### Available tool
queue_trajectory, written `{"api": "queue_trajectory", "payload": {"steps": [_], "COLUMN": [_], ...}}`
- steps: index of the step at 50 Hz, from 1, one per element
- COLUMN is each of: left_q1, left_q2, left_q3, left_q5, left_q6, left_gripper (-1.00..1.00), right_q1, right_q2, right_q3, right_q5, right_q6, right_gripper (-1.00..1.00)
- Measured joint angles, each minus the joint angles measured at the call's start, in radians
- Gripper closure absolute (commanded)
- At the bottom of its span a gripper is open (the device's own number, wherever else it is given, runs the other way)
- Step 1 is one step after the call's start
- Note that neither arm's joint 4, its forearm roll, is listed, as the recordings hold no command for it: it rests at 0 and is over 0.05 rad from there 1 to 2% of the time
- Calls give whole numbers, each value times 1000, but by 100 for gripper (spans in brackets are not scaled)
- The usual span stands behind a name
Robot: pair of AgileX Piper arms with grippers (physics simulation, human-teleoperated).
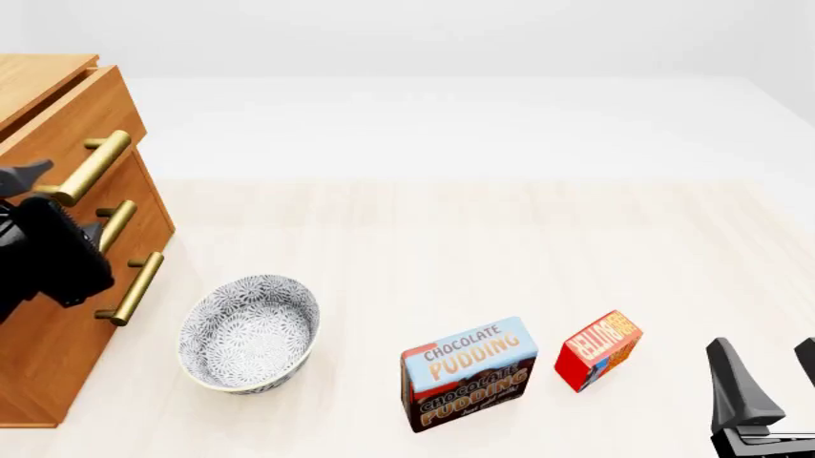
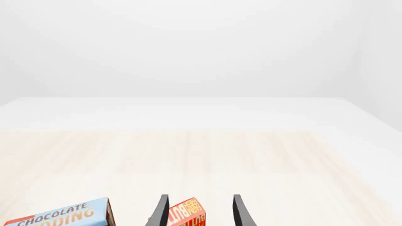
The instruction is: Put the butter at the back in the top drawer of the cabinet and close it.
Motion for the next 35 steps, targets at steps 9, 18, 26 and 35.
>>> {"api": "queue_trajectory", "payload": {"steps": [9, 18, 26, 35], "left_q1": [0, 0, 2, 6], "left_q2": [22, 42, 54, 65], "left_q3": [-1, -1, 1, 3], "left_q5": [-20, -38, -51, -62], "left_q6": [-1, -2, -3, -5], "left_gripper": [-100, -100, -100, -100], "right_q1": [0, 0, 0, 0], "right_q2": [0, 0, 0, 0], "right_q3": [0, 0, 0, 0], "right_q5": [0, 0, 0, 0], "right_q6": [0, 0, 0, 0], "right_gripper": [-100, -100, -100, -100]}}
